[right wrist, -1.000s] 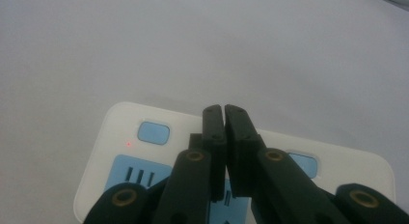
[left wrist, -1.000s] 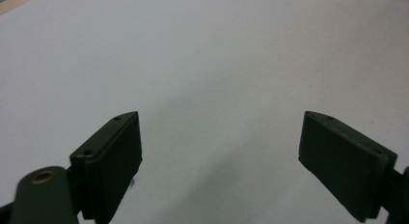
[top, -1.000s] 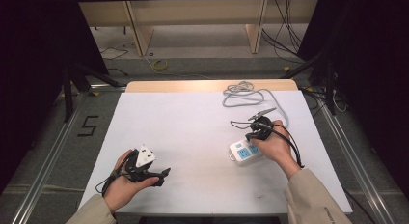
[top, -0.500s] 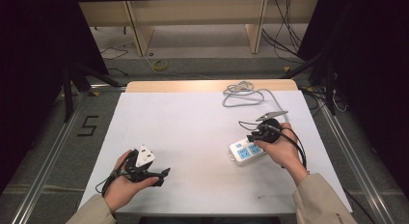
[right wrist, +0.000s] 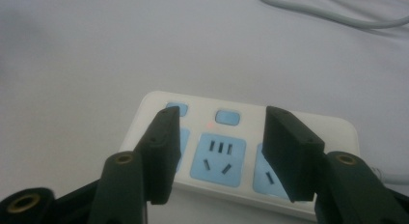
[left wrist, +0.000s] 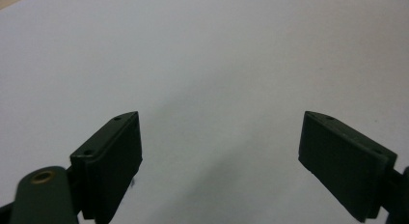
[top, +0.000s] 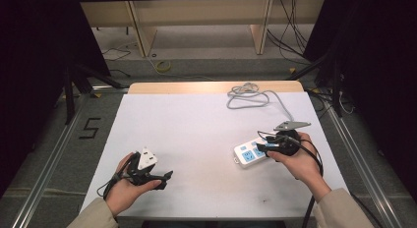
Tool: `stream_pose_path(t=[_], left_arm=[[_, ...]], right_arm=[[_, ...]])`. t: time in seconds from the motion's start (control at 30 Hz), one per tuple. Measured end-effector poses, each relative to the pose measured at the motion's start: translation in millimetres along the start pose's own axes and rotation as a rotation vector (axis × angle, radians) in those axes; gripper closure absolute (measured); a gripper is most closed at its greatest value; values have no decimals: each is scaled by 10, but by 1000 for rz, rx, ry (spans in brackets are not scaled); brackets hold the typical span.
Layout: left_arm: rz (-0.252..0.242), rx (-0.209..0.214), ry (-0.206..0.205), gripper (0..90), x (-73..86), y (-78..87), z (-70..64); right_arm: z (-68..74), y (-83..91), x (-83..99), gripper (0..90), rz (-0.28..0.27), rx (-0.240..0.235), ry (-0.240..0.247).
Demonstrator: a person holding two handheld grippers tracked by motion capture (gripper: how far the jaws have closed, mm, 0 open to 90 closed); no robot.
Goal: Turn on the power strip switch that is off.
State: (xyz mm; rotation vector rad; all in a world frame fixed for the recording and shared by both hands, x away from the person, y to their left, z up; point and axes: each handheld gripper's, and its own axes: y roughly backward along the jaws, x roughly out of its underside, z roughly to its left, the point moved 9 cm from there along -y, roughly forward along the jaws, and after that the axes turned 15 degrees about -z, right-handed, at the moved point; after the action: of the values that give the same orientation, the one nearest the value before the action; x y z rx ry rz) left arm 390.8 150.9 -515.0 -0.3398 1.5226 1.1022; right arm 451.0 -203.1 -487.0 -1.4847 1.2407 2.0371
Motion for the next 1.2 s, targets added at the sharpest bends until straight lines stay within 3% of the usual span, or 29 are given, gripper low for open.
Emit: stream_pose_path(t=[0.67, 1.2], left_arm=[[-3, -1, 3, 150, -7, 8, 7], [-4, 7, 6, 151, -14, 4, -17]], right_arm=[[13, 554, 298, 333, -128, -1, -16], [12, 643, 351, 321, -153, 12, -21]])
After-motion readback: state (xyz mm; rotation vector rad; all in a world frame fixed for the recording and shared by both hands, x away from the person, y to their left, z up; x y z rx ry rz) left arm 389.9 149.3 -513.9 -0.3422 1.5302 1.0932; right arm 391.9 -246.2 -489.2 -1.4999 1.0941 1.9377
